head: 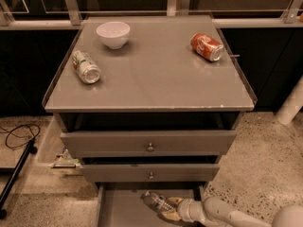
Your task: Place water bottle into bottom drawer
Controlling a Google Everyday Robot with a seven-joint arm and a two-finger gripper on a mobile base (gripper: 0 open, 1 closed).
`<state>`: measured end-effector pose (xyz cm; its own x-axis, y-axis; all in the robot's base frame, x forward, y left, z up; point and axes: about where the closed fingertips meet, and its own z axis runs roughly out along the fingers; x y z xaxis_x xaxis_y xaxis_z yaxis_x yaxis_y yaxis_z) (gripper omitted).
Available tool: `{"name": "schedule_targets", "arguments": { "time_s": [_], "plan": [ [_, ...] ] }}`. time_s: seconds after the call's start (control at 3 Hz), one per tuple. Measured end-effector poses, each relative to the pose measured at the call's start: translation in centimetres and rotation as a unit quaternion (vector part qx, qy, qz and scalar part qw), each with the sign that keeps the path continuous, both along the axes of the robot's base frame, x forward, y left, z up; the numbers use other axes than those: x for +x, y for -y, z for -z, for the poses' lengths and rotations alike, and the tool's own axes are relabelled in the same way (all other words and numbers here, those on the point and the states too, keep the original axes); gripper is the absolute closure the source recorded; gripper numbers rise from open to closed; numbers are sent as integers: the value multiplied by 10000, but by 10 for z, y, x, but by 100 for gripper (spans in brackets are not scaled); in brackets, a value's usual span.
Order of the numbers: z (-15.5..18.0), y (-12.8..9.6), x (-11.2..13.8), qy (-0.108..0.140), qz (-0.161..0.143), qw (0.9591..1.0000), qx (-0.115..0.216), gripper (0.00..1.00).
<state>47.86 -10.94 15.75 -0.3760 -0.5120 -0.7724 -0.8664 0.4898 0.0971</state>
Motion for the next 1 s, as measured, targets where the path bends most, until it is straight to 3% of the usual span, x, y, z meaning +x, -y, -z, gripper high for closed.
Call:
{"name": "schedule_targets", "arguments": {
  "time_s": [0.33,0.67,1.0],
  "plan": [
    [0,0,0,0,0,10000,0,11],
    [0,0,0,0,0,10000,0,0],
    [0,0,0,0,0,10000,0,0]
  ]
}}
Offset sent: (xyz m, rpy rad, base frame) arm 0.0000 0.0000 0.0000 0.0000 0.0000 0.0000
